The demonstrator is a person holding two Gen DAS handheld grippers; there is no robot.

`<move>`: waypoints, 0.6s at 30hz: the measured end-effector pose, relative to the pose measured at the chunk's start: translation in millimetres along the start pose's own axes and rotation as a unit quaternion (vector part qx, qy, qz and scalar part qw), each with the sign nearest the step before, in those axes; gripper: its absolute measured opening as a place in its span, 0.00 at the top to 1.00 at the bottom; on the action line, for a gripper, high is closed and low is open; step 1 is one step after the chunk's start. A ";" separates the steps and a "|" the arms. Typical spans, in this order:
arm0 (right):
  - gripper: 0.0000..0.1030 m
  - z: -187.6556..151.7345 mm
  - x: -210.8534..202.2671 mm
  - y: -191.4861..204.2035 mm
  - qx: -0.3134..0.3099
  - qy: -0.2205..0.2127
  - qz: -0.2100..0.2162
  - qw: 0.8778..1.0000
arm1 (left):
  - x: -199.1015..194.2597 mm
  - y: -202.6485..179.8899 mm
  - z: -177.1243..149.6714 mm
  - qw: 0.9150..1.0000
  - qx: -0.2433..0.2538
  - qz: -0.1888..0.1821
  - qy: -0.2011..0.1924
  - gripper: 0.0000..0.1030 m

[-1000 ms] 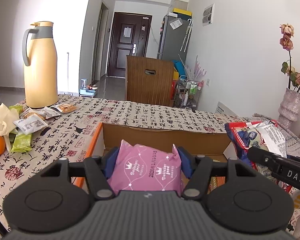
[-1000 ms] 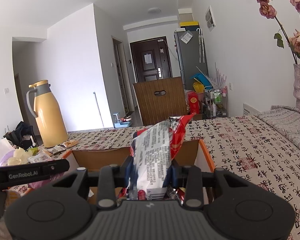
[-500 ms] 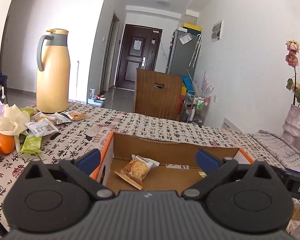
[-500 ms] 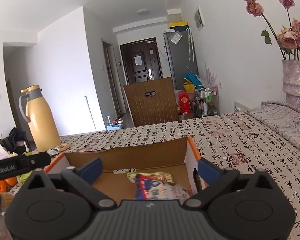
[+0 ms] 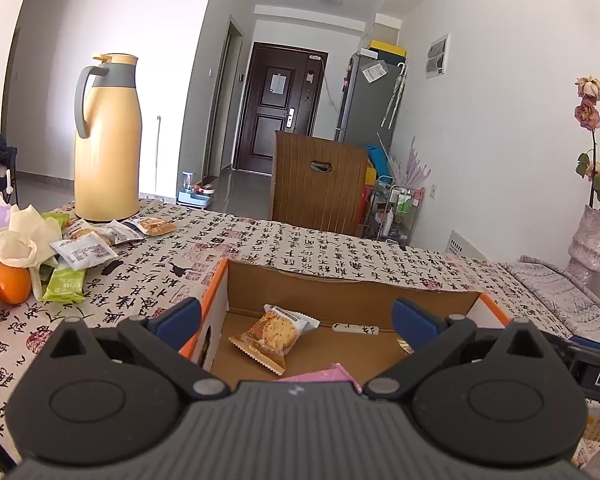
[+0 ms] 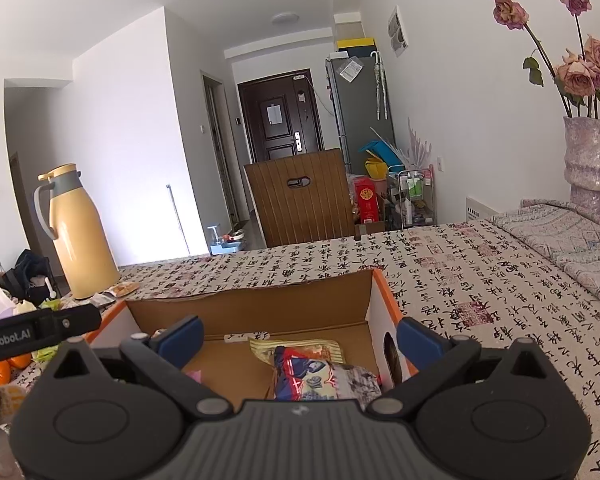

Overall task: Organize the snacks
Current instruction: 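Carry both packs over the box and open both grippers to drop them, then move both tools back over the snacks beside the box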

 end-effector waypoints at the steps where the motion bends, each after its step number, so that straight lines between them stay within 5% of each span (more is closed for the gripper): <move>1: 0.00 1.1 -2.2 1.0 -0.001 0.000 0.001 1.000 | -2.2 -0.9 1.3 1.000 0.000 0.001 0.000 0.00; 18: 0.00 -8.0 -57.9 0.8 -0.026 0.016 -0.002 1.000 | -58.5 3.3 -2.5 1.000 0.001 0.005 0.013 0.00</move>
Point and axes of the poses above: each gripper's, at about its wrist camera, not at the fingertips, and x roughly the way its jaws point, y to its left, z to its top, the point moved 2 cm from there along x, roughly the way its jaws point, and after that the axes turned 6 degrees about x, right-handed, at the moved point
